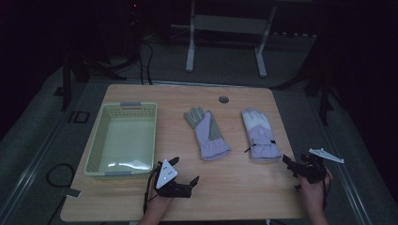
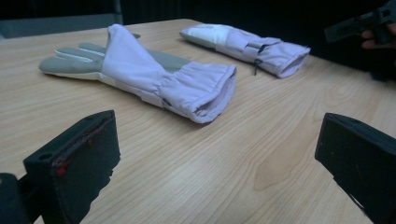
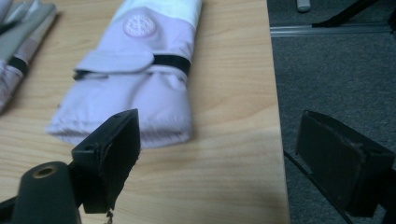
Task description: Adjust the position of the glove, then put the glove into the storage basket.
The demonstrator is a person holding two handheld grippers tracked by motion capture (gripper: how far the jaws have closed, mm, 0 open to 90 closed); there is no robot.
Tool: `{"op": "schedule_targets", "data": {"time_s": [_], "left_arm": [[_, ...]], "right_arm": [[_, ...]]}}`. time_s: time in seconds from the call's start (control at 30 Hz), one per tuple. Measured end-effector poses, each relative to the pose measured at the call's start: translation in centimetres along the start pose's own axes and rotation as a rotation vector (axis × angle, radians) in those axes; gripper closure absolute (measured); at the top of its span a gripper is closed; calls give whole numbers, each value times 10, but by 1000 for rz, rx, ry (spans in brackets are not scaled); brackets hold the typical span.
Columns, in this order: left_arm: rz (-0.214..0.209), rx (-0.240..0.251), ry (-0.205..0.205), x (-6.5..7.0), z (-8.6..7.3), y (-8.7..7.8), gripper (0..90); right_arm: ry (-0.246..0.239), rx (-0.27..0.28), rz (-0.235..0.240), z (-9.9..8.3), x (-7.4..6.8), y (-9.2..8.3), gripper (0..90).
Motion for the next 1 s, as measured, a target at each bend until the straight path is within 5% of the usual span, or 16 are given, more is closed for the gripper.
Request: {"op": "schedule_targets", "data": {"time_s": [0.17, 0.43, 0.63, 1.0], "left_arm": [[-5, 5, -21, -2, 0, 0, 2], [-7, 1, -25, -2, 0, 1, 2], [-15, 1, -29, -1, 0, 1, 2], [-31, -5, -28, 1, 0, 2, 2]], "right_arm": [[-58, 6, 13, 14, -9, -8, 130], [-65, 32, 98, 41, -35, -15, 149], [-166, 17, 147, 60, -80, 8, 225], [-246, -13, 180, 85, -139, 42, 279]]}}
Point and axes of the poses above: each handheld gripper's, and its own axes: y roughly forward along the jaws, z roughly out of its top, x roughly to its right, the point moved 8 cm from there along y, roughly forward along the jaws, and after that the axes turned 3 degrees about y, right-handed, at the moved point
